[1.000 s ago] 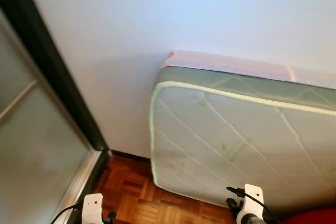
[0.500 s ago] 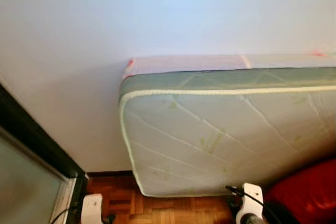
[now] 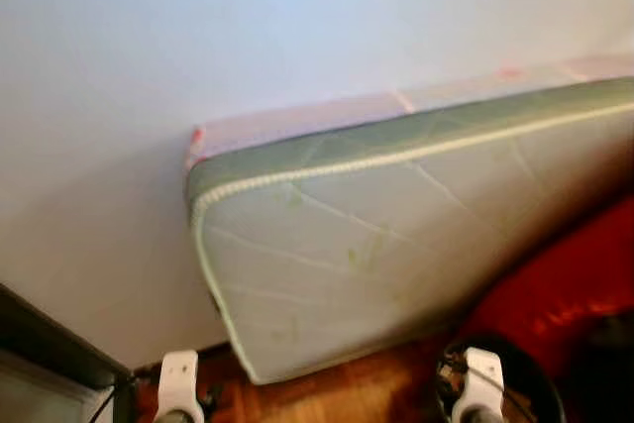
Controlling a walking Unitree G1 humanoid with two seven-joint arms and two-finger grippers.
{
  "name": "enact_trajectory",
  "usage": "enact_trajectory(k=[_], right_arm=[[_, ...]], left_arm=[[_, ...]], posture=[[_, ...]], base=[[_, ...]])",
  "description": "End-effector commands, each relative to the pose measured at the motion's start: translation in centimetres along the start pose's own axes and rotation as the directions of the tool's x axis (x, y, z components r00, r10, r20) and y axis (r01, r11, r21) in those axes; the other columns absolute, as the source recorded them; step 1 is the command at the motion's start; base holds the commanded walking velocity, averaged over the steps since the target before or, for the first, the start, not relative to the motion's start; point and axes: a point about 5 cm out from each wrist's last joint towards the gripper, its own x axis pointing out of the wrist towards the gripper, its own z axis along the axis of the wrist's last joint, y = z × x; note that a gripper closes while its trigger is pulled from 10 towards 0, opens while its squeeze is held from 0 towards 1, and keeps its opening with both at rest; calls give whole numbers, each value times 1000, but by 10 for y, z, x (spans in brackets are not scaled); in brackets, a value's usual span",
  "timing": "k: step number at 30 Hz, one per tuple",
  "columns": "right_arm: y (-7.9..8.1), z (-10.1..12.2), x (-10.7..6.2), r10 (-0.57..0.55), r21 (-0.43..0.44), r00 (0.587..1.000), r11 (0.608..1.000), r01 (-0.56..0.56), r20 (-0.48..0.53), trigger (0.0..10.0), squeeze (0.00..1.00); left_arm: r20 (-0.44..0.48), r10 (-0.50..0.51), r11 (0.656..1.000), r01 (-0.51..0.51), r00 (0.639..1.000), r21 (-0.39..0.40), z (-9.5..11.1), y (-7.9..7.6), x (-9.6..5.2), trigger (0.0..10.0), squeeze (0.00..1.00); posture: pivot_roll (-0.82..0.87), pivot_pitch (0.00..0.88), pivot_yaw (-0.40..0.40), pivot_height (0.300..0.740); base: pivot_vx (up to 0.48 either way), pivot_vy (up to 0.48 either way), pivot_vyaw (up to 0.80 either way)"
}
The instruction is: Clean up the room
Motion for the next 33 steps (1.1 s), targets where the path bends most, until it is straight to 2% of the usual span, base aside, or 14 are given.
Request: enact_trajectory(k=[1, 10, 28, 33], right_arm=[[-7, 32, 7, 22, -64, 998, 998, -25, -55, 10000, 0], [-8, 29, 7, 11, -61, 998, 998, -15, -61, 10000, 0], [-9, 25, 6, 12, -82, 998, 996, -17, -69, 10000, 0], [-8, 24, 6, 13, -65, 998, 998, -17, -68, 10000, 0]], left_arm=[[-96, 3, 998, 2, 995, 56, 2, -1, 4, 10000, 0], [-97, 7, 999, -2, 995, 54, 1, 0, 3, 10000, 0], [-102, 12, 998, -6, 995, 60, -2, 1, 2, 10000, 0], [-104, 10, 998, -3, 995, 68, -2, 2, 2, 10000, 0]], posture=[[76, 28, -21, 740], [70, 0, -14, 740], [58, 0, -12, 740], [55, 0, -1, 740]], base=[[0, 0, -769], [0, 0, -773], [0, 0, -774], [0, 0, -613]])
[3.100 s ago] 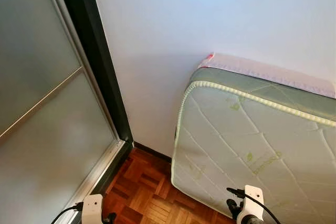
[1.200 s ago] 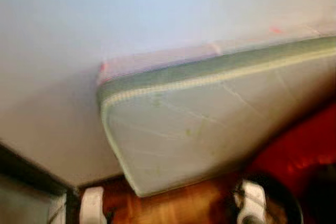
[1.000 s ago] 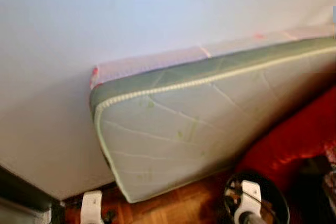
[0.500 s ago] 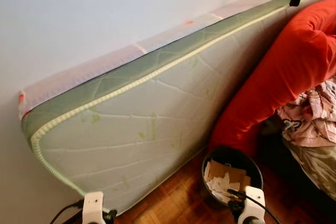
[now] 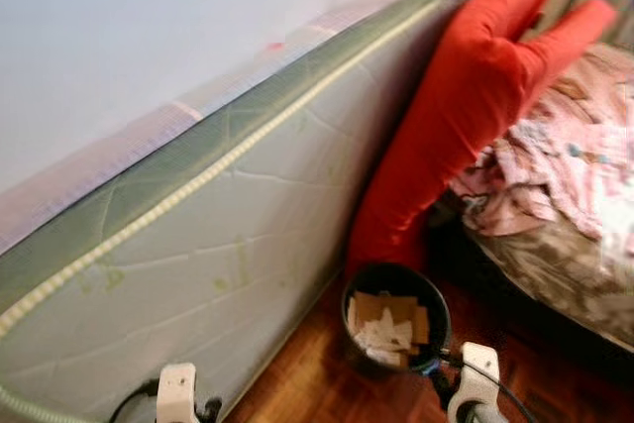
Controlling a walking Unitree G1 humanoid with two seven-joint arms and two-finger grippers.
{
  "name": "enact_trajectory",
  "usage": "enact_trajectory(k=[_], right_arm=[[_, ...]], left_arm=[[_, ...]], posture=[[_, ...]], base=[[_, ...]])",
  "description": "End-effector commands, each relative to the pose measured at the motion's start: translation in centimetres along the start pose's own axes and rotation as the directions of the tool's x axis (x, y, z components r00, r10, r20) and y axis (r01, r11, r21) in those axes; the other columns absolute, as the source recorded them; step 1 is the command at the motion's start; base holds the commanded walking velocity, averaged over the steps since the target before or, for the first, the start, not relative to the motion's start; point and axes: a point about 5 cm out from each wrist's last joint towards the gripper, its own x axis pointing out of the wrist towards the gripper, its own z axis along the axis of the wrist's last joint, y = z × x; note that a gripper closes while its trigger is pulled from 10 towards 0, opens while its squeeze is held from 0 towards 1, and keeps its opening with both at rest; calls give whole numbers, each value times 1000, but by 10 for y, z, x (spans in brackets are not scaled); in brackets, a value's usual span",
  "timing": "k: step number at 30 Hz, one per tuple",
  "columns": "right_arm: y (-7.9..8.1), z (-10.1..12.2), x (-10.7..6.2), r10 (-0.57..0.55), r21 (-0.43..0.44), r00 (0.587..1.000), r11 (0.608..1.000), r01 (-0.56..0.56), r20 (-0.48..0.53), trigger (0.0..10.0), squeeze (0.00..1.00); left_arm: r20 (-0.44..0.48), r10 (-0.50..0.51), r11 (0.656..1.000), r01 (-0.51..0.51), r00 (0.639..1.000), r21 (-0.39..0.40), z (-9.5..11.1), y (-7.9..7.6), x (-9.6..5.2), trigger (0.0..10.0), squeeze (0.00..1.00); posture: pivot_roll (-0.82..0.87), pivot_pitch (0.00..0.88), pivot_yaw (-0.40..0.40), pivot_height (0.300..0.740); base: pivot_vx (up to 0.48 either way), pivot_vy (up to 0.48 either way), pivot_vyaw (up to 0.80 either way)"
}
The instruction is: Clean up the room
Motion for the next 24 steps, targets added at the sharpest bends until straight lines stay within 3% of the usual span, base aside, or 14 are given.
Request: enact_trajectory(k=[1, 7, 24], right_arm=[[-13, 29, 6, 1, -71, 998, 997, -4, -56, 10000, 0], [-11, 31, 6, -8, -22, 999, 1000, 7, -39, 10000, 0], [-11, 37, 7, 6, -35, 1000, 999, -7, -27, 10000, 0]], left_arm=[[-53, 0, 997, 4, 999, 74, 14, -1, 6, 10000, 0], [-39, -3, 995, 7, 999, 97, 19, -1, 7, 10000, 0], [-32, -2, 996, 5, 1000, 94, 23, -3, 8, 10000, 0]], posture=[[55, 0, -1, 740], [60, 0, 3, 740], [66, 30, -11, 740]], base=[[0, 0, 0], [0, -47, 0], [0, -432, 0]])
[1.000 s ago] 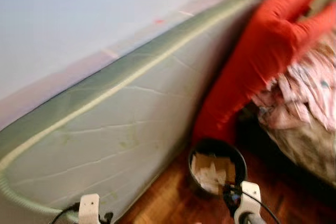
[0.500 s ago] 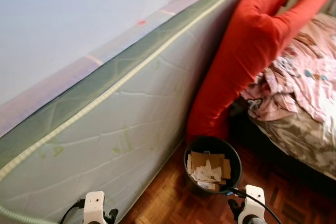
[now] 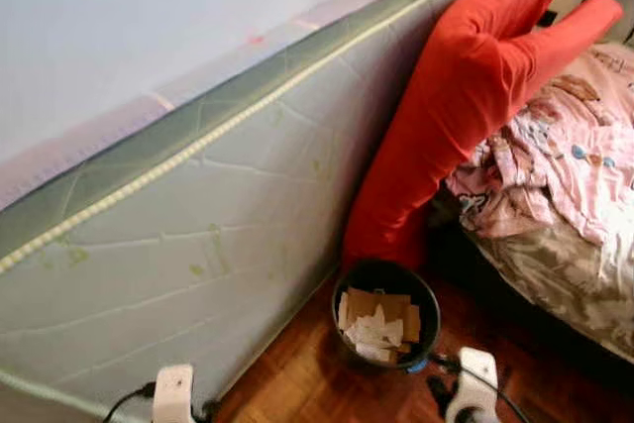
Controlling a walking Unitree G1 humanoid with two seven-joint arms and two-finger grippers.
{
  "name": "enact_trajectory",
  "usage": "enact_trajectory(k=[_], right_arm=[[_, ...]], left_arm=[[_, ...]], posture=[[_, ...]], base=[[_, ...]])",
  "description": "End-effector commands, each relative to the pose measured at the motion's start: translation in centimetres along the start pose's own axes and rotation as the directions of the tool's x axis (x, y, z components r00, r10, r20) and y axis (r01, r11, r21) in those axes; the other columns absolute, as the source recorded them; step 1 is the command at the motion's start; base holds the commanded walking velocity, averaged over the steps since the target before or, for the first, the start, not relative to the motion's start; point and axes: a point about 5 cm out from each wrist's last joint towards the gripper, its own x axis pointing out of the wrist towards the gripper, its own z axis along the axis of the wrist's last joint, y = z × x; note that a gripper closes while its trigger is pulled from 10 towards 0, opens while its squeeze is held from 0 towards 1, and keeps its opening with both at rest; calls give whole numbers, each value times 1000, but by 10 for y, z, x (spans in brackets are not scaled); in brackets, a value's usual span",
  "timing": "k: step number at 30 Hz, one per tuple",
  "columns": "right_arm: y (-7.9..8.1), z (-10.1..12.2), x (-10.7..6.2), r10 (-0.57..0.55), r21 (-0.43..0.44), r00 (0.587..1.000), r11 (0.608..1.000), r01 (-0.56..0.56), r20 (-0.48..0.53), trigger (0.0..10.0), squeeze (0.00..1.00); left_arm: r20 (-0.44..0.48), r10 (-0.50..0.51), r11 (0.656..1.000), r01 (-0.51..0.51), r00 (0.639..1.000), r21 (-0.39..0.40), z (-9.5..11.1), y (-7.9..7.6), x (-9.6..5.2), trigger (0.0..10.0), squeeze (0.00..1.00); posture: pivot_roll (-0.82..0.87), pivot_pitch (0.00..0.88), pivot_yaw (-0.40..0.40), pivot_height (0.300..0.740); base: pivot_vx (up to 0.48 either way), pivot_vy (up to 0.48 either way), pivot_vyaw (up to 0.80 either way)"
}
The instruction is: Clean up the room
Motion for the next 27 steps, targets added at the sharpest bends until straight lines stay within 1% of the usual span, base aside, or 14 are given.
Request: enact_trajectory(k=[1, 27], right_arm=[[-13, 43, 7, 0, -39, 1000, 999, -1, -12, 10000, 0], [-13, 46, 7, 6, -50, 1000, 999, -6, -2, 10000, 0]], left_arm=[[-32, -13, 996, 16, 999, 90, 22, -7, 8, 10000, 0], [-30, -15, 997, 17, 999, 76, 24, -8, 9, 10000, 0]], posture=[[66, 30, -11, 740], [64, 52, -19, 740]], base=[[0, -480, 0], [0, -480, 0]])
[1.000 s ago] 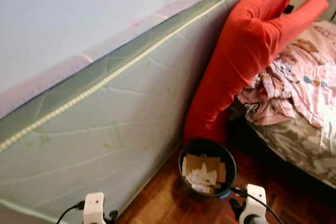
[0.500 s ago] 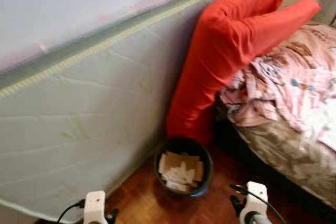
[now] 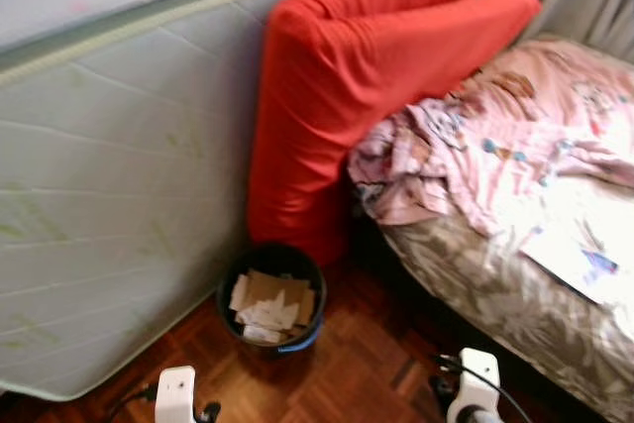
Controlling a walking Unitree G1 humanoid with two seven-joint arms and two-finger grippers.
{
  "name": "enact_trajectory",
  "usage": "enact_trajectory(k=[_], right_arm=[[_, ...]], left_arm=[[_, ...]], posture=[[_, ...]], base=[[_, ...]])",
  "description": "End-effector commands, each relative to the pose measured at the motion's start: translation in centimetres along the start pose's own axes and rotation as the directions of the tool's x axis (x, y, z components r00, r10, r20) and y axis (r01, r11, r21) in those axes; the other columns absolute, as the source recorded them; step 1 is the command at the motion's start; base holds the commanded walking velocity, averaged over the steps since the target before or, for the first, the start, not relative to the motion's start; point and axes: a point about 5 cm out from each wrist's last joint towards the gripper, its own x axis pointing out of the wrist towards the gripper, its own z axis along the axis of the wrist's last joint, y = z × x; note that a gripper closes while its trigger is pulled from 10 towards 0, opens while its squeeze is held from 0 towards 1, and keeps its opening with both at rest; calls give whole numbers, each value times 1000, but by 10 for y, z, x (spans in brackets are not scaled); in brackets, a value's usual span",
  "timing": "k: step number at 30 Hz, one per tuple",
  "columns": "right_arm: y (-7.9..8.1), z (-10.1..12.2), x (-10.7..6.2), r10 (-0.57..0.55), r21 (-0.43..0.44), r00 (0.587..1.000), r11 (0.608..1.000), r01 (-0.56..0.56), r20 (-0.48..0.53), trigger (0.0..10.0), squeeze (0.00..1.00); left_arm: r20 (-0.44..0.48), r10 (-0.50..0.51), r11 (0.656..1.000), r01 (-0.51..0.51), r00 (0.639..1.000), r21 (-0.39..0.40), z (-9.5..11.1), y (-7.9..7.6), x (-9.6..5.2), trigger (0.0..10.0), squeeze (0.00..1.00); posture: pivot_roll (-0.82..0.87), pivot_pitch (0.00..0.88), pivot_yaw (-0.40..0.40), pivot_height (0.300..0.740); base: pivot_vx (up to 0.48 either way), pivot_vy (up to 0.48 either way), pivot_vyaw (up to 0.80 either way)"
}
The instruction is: Clean up the room
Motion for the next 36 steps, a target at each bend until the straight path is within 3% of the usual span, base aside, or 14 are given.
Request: enact_trajectory(k=[1, 12, 36], right_arm=[[-9, 46, 8, 16, -49, 1000, 999, -16, -1, 10000, 0], [-10, 46, 8, 17, -54, 1000, 998, -17, -4, 10000, 0], [-11, 43, 7, 13, -65, 1000, 998, -14, -10, 10000, 0]], left_arm=[[-18, -2, 997, 4, 1000, 82, 27, -3, 9, 10000, 0], [-22, -3, 996, 5, 1000, 90, 27, -3, 9, 10000, 0], [-29, -4, 997, 7, 1000, 82, 24, -3, 8, 10000, 0]], posture=[[64, 52, -19, 740], [67, 53, -23, 740], [64, 13, -22, 740]], base=[[0, -480, 0], [0, -449, 0], [0, 0, 0]])
